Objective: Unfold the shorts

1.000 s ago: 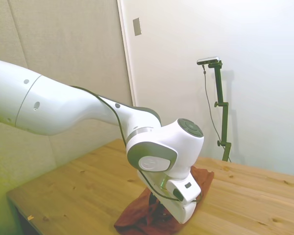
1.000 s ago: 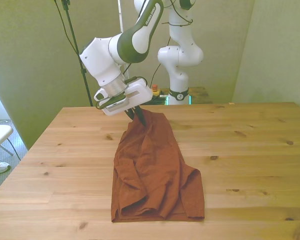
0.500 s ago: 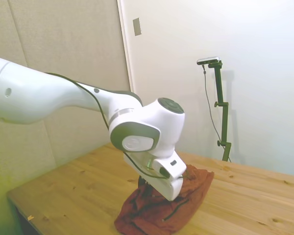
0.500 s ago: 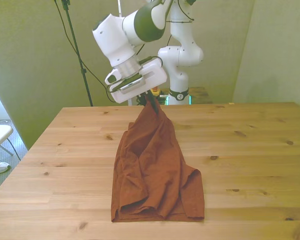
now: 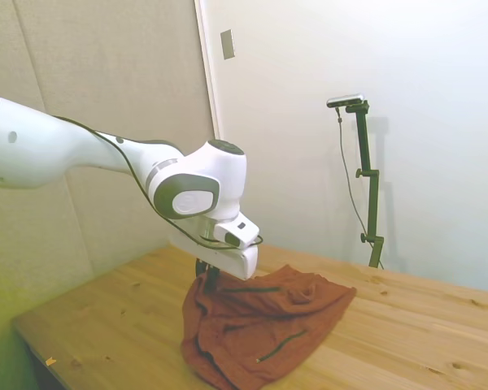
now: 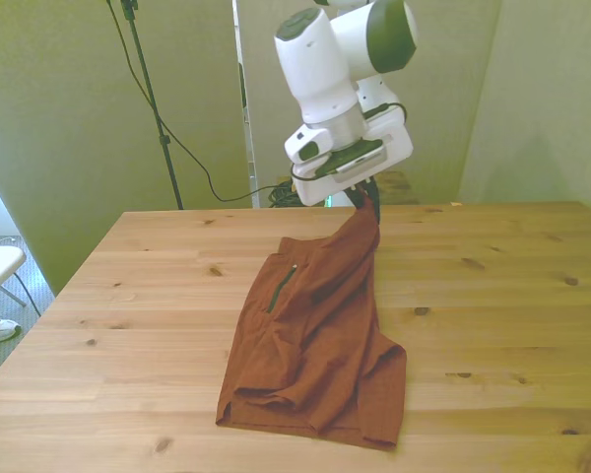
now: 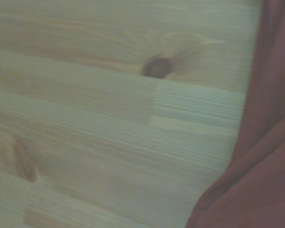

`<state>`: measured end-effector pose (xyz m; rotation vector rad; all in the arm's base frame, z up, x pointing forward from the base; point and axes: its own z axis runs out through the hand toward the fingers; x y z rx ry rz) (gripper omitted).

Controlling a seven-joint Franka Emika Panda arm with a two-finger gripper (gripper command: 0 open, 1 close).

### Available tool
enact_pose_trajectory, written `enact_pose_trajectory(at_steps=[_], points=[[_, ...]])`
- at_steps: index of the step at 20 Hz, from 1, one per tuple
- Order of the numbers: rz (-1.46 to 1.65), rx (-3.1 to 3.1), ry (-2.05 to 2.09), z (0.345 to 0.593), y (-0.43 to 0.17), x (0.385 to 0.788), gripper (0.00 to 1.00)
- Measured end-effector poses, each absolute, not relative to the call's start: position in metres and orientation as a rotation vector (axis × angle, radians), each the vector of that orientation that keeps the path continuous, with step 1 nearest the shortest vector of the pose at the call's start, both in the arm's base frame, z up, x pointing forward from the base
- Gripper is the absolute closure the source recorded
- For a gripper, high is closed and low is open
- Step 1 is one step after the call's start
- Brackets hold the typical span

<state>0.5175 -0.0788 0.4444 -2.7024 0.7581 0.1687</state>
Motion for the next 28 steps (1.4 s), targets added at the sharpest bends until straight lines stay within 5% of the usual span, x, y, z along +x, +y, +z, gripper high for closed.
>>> enact_pose_trajectory(at_steps=[7,19,23,28], points=[[0.247,-2.774,0.605,0.419,-0.035,0.524,0.00],[0.243,-2.726,0.533,0.445,0.033,0.577,0.00],[0.064,-2.704,0.804,0.476,-0.060,0.601,0.00],[-0.132,-2.607,1.184,0.465,-0.219,0.637,0.00]])
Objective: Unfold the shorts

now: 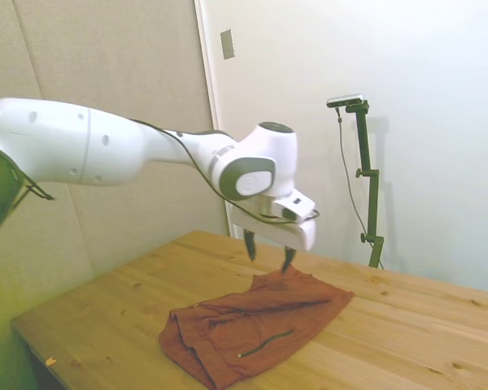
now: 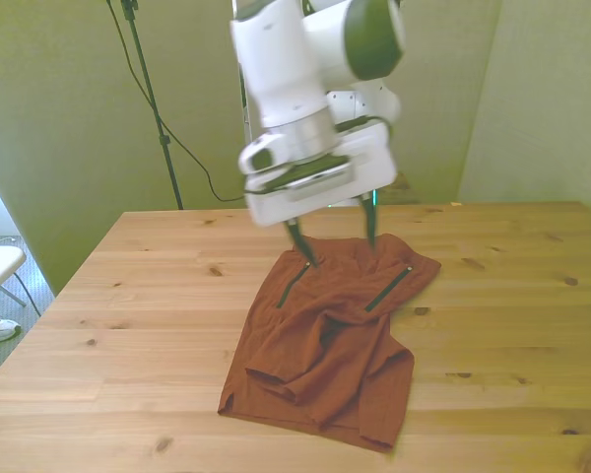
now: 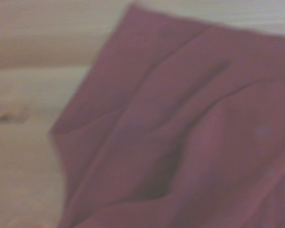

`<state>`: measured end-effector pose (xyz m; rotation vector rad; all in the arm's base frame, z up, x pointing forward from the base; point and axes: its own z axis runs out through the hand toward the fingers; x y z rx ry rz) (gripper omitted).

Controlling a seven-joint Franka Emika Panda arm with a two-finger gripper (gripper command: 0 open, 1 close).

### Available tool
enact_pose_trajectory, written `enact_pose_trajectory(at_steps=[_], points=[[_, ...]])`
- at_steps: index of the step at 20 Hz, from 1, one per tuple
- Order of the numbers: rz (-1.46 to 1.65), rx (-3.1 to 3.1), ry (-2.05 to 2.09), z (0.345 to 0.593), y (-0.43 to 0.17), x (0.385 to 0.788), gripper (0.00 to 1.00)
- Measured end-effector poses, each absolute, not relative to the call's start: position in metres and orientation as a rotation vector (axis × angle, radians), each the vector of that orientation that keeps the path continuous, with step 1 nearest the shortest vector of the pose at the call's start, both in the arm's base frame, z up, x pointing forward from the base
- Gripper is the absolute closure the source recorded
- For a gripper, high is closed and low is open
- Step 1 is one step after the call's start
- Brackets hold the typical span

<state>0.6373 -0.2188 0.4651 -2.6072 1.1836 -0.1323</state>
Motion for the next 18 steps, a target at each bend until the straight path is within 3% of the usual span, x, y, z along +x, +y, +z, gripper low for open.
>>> enact_pose_trajectory(at_steps=[5,11,17,18], points=[[-0.268,-2.446,1.499,0.456,-0.254,0.674,0.00],[-0.236,-2.355,1.664,0.404,-0.255,0.697,0.00],[-0.179,-2.357,1.670,0.377,-0.245,0.700,0.00],[-0.168,-2.357,1.671,0.372,-0.244,0.701,1.00]])
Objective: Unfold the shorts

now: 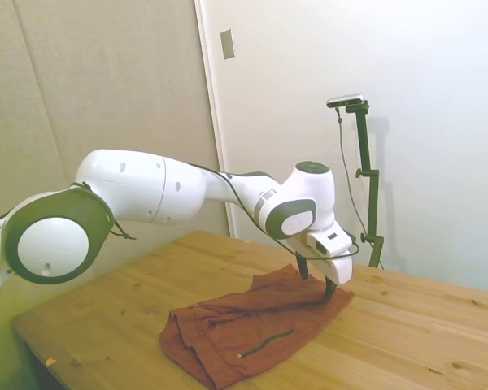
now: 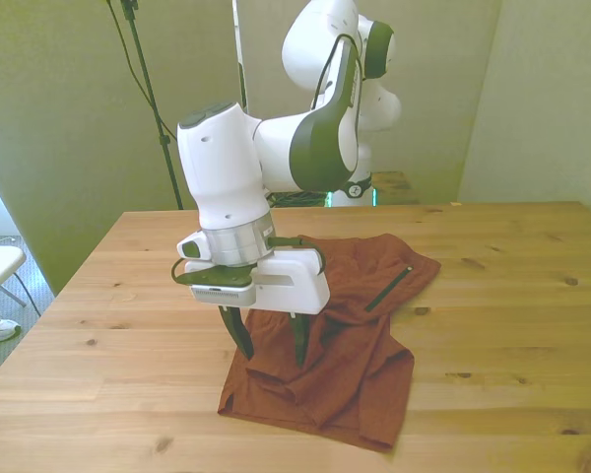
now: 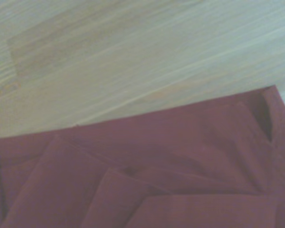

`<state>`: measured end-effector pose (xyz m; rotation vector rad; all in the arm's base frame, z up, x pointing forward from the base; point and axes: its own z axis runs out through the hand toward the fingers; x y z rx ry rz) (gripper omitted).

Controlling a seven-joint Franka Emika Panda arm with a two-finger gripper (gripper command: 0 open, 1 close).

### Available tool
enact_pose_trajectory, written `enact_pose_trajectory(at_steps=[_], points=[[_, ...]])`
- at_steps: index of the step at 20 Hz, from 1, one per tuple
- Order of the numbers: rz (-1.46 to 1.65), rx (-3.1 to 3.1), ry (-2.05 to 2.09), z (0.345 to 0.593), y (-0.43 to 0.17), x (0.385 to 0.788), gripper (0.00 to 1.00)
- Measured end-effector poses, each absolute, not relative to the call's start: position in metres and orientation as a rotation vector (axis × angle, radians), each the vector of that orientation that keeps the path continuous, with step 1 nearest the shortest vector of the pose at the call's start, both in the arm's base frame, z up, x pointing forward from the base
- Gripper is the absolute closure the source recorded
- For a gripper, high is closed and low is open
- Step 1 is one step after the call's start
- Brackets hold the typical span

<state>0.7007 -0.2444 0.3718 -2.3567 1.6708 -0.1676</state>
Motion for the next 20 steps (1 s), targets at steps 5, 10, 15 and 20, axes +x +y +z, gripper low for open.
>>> enact_pose_trajectory(at_steps=[5,10,15,20], points=[[-0.147,-2.356,1.665,0.3603,-0.2403,0.7034,1.00],[-0.145,-2.359,1.650,0.3609,-0.2366,0.7046,1.00],[-0.146,-2.365,1.637,0.3635,-0.2366,0.7021,1.00],[-0.145,-2.363,1.634,0.3665,-0.2392,0.6979,1.00]])
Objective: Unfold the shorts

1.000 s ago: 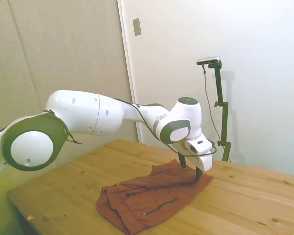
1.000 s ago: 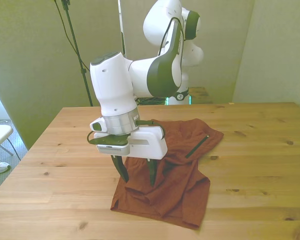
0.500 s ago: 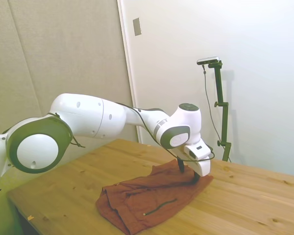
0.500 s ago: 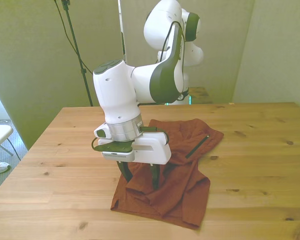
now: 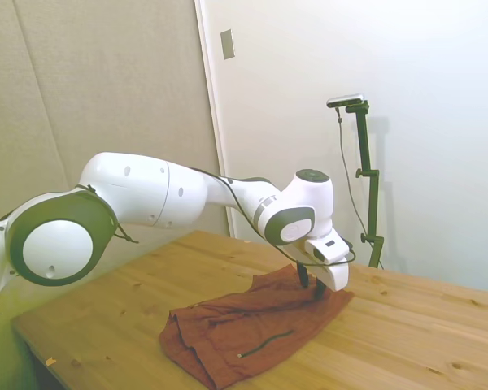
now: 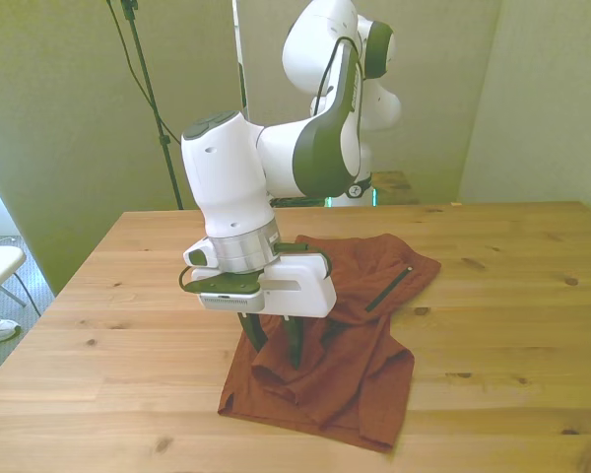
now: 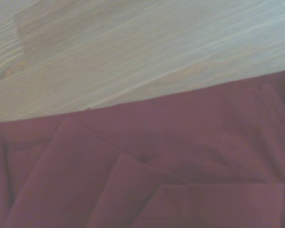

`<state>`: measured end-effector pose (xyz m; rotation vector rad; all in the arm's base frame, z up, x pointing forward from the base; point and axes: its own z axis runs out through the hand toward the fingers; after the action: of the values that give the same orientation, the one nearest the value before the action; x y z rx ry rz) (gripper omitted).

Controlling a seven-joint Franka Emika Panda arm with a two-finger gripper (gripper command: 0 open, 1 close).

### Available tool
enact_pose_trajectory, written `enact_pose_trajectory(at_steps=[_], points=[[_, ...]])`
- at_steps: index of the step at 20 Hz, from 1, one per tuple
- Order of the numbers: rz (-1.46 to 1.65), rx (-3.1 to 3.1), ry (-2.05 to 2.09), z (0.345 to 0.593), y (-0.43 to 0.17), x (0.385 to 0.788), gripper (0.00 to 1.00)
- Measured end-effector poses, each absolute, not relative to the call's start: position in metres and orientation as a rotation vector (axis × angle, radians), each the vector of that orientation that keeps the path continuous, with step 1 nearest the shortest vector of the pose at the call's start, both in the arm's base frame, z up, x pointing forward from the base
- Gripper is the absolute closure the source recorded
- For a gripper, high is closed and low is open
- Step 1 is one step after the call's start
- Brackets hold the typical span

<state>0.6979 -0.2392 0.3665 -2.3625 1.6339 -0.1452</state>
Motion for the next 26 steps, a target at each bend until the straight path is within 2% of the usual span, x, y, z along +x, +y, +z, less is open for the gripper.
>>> enact_pose_trajectory(at_steps=[10,14,19,23,26], points=[[-0.166,-2.363,1.596,0.364,-0.241,0.692,1.00],[-0.174,-2.363,1.546,0.372,-0.233,0.692,1.00],[-0.214,-2.385,1.438,0.409,-0.193,0.706,1.00],[-0.274,-2.446,1.340,0.449,-0.131,0.729,1.00],[-0.280,-2.478,1.292,0.465,-0.079,0.743,1.00]])
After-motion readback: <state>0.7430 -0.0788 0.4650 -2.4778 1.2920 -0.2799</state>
